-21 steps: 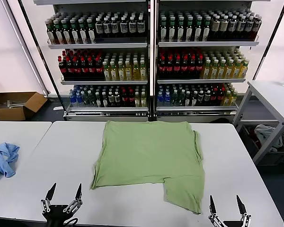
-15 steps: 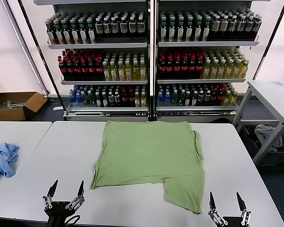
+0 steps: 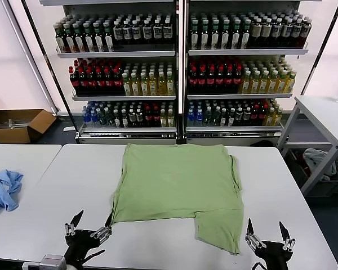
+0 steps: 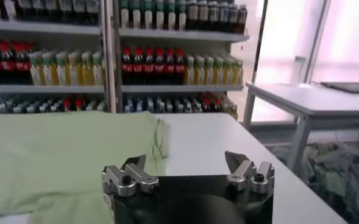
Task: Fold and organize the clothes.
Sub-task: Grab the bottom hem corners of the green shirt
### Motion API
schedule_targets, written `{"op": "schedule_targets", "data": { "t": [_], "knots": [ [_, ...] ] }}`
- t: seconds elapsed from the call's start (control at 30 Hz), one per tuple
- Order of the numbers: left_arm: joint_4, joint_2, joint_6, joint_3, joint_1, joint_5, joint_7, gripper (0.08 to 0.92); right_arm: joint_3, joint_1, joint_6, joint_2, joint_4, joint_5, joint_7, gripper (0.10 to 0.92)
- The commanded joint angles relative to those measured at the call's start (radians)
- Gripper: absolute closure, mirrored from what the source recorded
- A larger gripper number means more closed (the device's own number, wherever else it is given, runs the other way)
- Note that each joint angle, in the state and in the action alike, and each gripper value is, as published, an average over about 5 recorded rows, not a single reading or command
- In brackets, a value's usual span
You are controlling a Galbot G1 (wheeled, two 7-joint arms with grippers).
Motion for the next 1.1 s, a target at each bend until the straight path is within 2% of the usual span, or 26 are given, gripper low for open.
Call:
{"op": "schedule_targets", "data": {
  "t": [0.03,0.37,0.67,1.1],
  "knots": [
    [0.071,0.005,0.173,0.015,-0.102,-0.087,0.026,0.177,-0.060,0.026,-0.117,0.013,0.003,0.055,-0.012,0.203],
    [0.215,-0.028,0.165,0.065,-0.214,-0.103,0.055,0.177,-0.089,0.078,-0.122,0.028,-0.066,0.066,-0.045,0.203],
    [0.307,-0.047,0.142,0.100,-0.265,-0.103,0.076,0.177,-0.104,0.100,-0.108,0.047,-0.103,0.059,-0.047,0.203],
    [0.328,-0.055,0.127,0.113,-0.291,-0.105,0.089,0.177,-0.131,0.119,-0.106,0.070,-0.122,0.049,-0.045,0.203]
  ]
}}
